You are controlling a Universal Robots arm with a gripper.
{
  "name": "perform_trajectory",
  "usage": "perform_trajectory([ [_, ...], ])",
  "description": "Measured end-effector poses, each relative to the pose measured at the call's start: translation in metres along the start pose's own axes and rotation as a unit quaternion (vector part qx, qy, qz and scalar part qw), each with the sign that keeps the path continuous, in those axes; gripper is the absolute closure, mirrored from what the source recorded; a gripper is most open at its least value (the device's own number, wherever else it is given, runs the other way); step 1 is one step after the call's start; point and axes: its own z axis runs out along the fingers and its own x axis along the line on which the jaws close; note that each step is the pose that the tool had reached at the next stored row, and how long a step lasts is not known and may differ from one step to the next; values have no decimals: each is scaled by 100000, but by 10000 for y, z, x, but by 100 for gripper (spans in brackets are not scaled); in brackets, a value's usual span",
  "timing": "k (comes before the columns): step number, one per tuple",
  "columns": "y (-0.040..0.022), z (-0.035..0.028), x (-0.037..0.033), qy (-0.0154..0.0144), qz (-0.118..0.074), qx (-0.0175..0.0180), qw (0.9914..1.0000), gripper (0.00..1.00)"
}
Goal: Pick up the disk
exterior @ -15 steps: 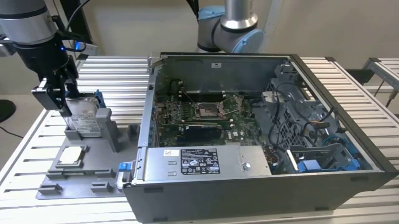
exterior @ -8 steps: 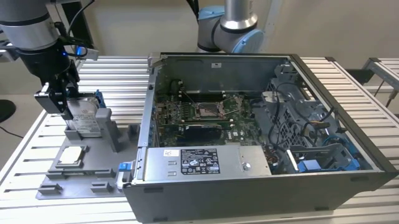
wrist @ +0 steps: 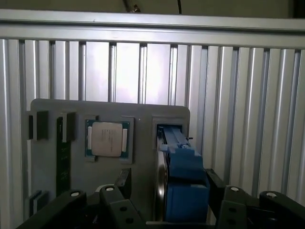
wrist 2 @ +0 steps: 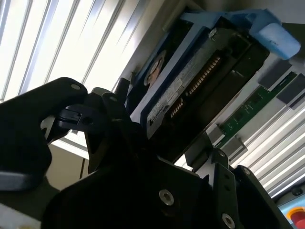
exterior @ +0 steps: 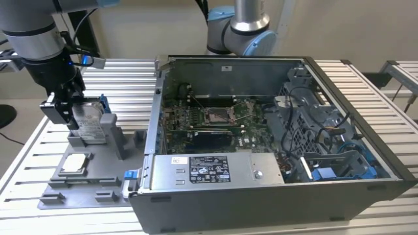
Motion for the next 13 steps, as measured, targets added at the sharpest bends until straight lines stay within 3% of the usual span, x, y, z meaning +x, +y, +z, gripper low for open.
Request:
perform_trajectory([
  [13,0,16,-1,-151,4,16,100000,0],
])
